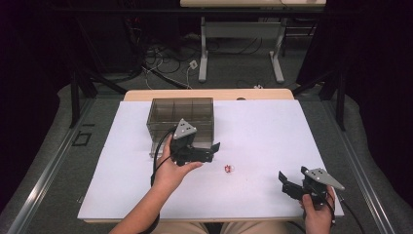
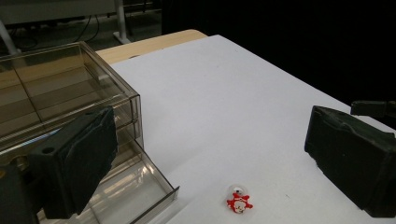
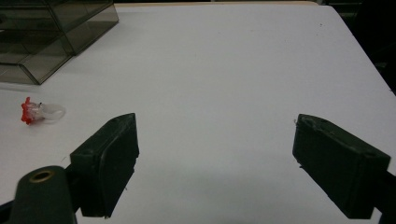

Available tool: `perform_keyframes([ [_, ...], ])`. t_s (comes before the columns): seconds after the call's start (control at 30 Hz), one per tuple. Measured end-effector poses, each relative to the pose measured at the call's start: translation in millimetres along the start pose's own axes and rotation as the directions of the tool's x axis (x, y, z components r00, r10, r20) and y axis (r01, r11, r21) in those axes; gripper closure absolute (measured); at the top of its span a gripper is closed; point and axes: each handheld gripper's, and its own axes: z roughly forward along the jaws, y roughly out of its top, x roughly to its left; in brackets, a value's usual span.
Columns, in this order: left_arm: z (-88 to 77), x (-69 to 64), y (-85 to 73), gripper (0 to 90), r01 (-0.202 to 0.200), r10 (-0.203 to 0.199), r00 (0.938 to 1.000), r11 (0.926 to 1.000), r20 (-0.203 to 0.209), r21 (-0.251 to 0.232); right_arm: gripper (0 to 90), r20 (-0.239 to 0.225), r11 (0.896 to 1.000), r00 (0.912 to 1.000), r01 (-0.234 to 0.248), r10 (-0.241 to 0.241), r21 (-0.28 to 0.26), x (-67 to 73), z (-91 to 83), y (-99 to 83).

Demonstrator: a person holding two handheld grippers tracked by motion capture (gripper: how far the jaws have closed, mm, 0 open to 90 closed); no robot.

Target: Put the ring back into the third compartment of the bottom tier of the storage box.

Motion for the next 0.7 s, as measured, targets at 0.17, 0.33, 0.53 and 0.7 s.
perform_keyframes([
  [0.17, 9.6, -2.3, 1.0, 2.9, 0.029, -0.029, 0.9994, 0.9996, 0.02, -0.002, 14.2, 0.002, 1.0, 1.0, -0.006, 0.006, 0.009, -1.0, 0.2, -0.1],
  [0.33, 17.9, -5.2, 1.2, 5.1, 0.042, -0.042, 0.9986, 0.9991, 0.033, -0.003, 14.2, 0.001, 1.0, 1.0, -0.006, 0.006, 0.013, -2.1, -0.2, 0.2],
  [0.53, 26.5, -10.0, -2.7, 11.1, 0.039, -0.039, 0.9988, 0.9992, 0.03, 0.008, 14.2, 0.001, 1.0, 1.0, -0.005, 0.005, 0.017, -3.9, -0.8, 0.5],
  [0.7, 33.1, -13.3, -8.7, 15.0, 0.066, -0.067, 0.997, 0.9977, 0.04, 0.017, 14.2, -0.002, 1.0, 1.0, -0.009, 0.009, 0.01, -4.3, -0.3, 0.4],
])
